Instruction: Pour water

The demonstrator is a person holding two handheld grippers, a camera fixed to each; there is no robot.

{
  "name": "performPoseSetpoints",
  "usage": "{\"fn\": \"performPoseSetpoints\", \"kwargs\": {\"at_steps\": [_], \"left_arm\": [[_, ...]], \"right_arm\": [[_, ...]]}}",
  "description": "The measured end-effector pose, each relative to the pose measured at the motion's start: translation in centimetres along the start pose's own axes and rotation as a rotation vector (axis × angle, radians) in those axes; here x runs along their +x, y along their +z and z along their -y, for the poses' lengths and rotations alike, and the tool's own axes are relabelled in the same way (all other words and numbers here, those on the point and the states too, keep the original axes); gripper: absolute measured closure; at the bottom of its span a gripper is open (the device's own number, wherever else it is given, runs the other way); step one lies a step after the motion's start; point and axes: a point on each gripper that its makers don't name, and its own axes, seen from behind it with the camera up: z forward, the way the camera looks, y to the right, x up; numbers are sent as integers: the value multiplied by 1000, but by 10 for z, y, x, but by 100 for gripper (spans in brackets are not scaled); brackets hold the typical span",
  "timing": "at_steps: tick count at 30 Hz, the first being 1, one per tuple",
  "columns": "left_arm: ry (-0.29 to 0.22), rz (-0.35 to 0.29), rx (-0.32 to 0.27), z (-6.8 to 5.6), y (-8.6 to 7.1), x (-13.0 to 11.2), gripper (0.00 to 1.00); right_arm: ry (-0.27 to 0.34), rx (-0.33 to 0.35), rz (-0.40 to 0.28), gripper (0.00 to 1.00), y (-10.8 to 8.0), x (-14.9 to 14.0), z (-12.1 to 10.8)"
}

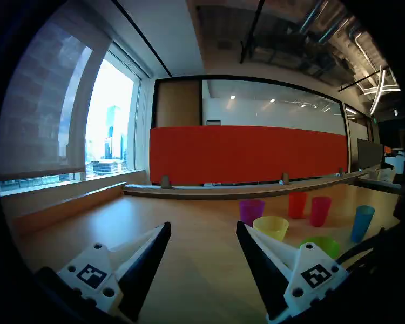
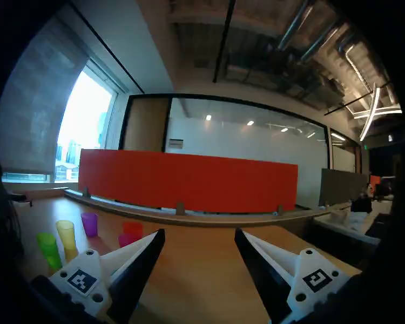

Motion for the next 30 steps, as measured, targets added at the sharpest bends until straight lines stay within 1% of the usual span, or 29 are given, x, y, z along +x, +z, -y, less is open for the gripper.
{"fn": "performPoseSetpoints", "kwargs": {"at_steps": [3,6,12,15,18,24,30], "left_arm": [[0,0,0,0,0,0,10],[0,0,0,-1,0,0,11],[0,0,0,-1,0,0,10],[0,0,0,-1,0,0,10],[0,0,0,-1,0,0,10],[0,0,0,-1,0,0,10],[0,0,0,0,0,0,11]], "right_arm": [[18,1,1,0,4,-10,1],[32,-16,12,0,8,-21,0],[34,-20,33,0,12,-45,0],[43,-26,48,0,13,-54,-4],[50,-29,57,0,13,-59,-8],[55,-31,54,0,13,-64,-13],[44,-23,56,0,17,-69,-11]]}}
